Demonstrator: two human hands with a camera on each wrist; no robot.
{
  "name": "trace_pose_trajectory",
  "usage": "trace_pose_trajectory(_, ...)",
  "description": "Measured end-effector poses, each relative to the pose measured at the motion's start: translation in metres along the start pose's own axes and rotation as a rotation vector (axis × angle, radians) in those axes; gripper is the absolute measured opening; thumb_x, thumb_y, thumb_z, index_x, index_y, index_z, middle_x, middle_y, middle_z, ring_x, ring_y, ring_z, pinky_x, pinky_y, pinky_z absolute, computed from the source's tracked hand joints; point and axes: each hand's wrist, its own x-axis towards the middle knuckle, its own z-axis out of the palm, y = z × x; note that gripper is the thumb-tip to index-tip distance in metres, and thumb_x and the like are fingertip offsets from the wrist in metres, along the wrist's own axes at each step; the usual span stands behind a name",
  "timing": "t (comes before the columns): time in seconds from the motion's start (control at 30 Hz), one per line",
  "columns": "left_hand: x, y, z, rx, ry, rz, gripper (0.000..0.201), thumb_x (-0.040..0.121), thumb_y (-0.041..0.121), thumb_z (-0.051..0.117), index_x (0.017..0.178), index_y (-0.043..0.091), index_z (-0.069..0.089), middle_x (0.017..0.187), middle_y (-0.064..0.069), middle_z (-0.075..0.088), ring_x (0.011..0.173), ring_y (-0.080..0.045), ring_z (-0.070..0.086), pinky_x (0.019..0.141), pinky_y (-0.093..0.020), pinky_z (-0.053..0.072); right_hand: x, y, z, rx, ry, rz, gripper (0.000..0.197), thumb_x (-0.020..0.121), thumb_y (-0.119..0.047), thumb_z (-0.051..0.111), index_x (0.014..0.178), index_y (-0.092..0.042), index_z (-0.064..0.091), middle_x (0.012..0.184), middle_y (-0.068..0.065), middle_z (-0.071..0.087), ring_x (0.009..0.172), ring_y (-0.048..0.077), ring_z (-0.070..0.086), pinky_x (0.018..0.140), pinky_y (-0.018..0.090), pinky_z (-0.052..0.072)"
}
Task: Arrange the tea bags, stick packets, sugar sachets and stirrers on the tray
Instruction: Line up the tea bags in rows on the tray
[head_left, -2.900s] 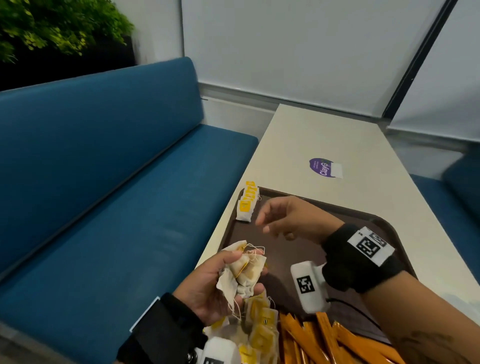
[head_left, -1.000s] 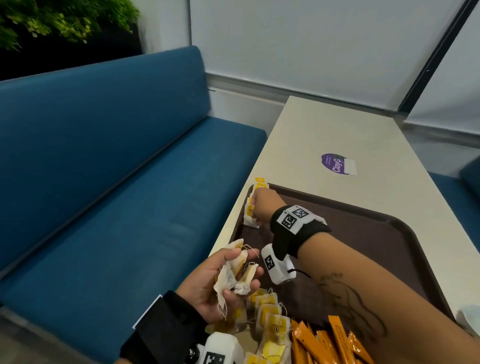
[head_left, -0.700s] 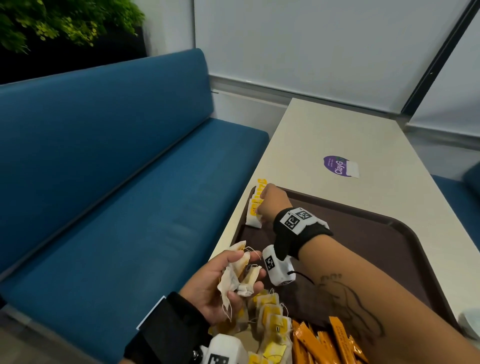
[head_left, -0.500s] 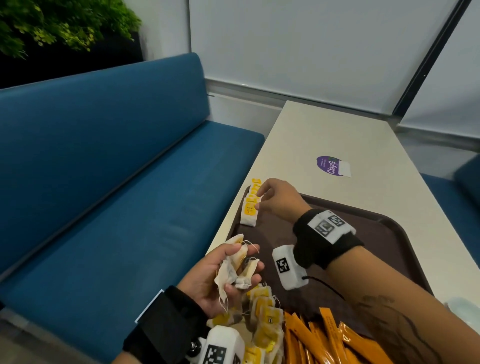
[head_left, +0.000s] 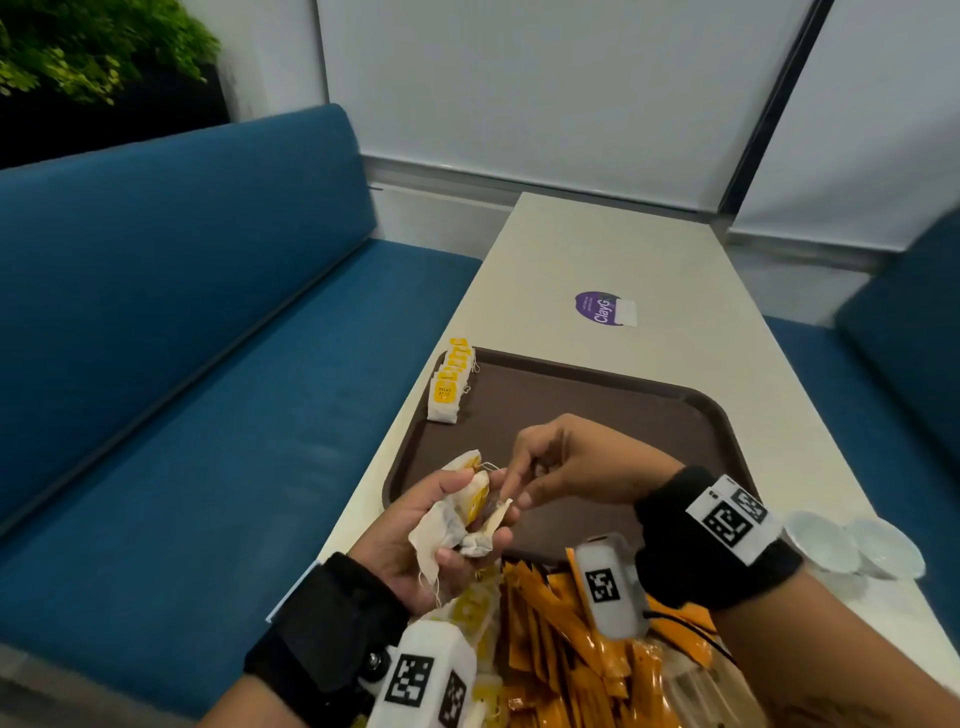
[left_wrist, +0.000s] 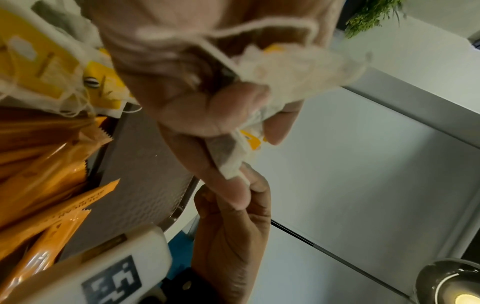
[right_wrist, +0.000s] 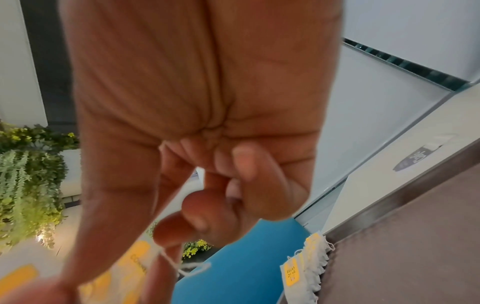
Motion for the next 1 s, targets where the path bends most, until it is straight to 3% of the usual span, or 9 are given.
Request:
trace_pose_trajectory(0.1,-0.003,-0.005,0.002,-0.037,-0.075,-0.019,0.045,0.051,0.009,0.088,0.092,0.003,0.071,0.083,-0.018,0.065,0.055,-0.029,0.067,0.026,-0.017,0.038,-0.005,0.001,0.0,0.012,0.002,-0.009,0.018,0.079,0.005,0.068,0.097,0.007,0.069,0.08,-0.002,0.062,0.07,-0.004,0.059,0.07,0.009,0.044)
trace_pose_trajectory(0.17,-0.004,-0.007,0.001,-0.066,-0.112,-0.034,0.055,0.037,0.004,0.092,0.089,0.003,0.073,0.087,-0.019,0.066,0.057,-0.032,0.067,0.026,-0.018,0.04,-0.006,0.002,0.001,0.011,0.005,-0.007,0.019,0.079,0.001,0.07,0.097,0.004,0.07,0.082,-0.005,0.062,0.071,-0.003,0.058,0.071,0.013,0.045)
trace_pose_trajectory(0.3,-0.006,-0.01,0.004,-0.039,-0.018,-0.038,0.042,0.061,0.014,0.079,0.097,-0.001,0.066,0.087,-0.02,0.066,0.057,-0.031,0.068,0.025,-0.017,0.038,-0.005,0.004,0.004,-0.064,-0.021,-0.014,0.029,0.076,-0.006,0.075,0.104,-0.012,0.072,0.079,-0.016,0.053,0.072,-0.003,0.047,0.072,0.021,0.041)
trace_pose_trajectory(0.4,-0.006,-0.011,0.004,-0.029,0.023,-0.024,0.04,0.069,0.023,0.063,0.104,0.004,0.059,0.084,-0.018,0.067,0.059,-0.03,0.069,0.025,-0.015,0.037,-0.002,0.004,0.006,-0.079,-0.027,-0.005,0.023,0.075,-0.008,0.076,0.097,-0.014,0.074,0.073,-0.02,0.05,0.073,-0.003,0.046,0.074,0.018,0.04)
trace_pose_trajectory(0.53,-0.007,-0.009,-0.003,-0.078,-0.032,-0.033,0.045,0.062,0.011,0.08,0.102,0.005,0.062,0.09,-0.019,0.068,0.066,-0.036,0.07,0.027,-0.016,0.039,0.002,0.005,0.003,-0.055,-0.008,-0.033,0.013,0.077,-0.012,0.075,0.085,-0.023,0.073,0.078,-0.022,0.055,0.08,-0.001,0.051,0.078,0.02,0.043)
trace_pose_trajectory(0.63,-0.008,-0.003,-0.007,-0.07,0.066,-0.017,0.042,0.07,0.02,0.068,0.108,0.003,0.06,0.084,-0.022,0.068,0.057,-0.032,0.068,0.026,-0.015,0.036,0.007,0.005,-0.001,0.042,0.003,-0.024,0.008,0.079,-0.02,0.07,0.082,-0.026,0.067,0.084,-0.008,0.06,0.072,0.016,0.052,0.059,0.025,0.045)
trace_pose_trajectory(0.77,-0.011,0.009,-0.016,-0.073,0.136,-0.013,0.042,0.07,0.027,0.066,0.102,0.0,0.06,0.068,-0.016,0.063,0.036,-0.018,0.056,0.025,-0.011,0.032,0.024,-0.002,-0.006,0.185,0.0,0.03,0.009,0.089,-0.007,0.06,0.085,-0.016,0.059,0.074,-0.004,0.065,0.055,0.007,0.054,0.041,0.015,0.035)
trace_pose_trajectory(0.9,-0.011,0.022,-0.027,-0.054,0.159,0.086,0.03,0.071,0.025,0.062,0.098,0.011,0.063,0.073,-0.011,0.06,0.037,-0.014,0.053,0.025,-0.01,0.03,0.056,-0.01,-0.007,0.232,0.175,0.107,0.011,0.094,-0.005,0.052,0.087,-0.013,0.051,0.072,0.001,0.061,0.048,0.004,0.054,0.036,0.015,0.031)
trace_pose_trajectory(1.0,-0.008,0.031,-0.037,-0.037,0.161,0.122,0.027,0.071,0.025,0.061,0.094,0.012,0.067,0.072,-0.01,0.058,0.037,-0.011,0.05,0.027,-0.008,0.029,0.091,-0.003,-0.011,-0.001,0.368,0.171,0.01,0.093,-0.005,0.054,0.089,-0.013,0.051,0.075,0.003,0.059,0.051,0.007,0.052,0.042,0.017,0.035)
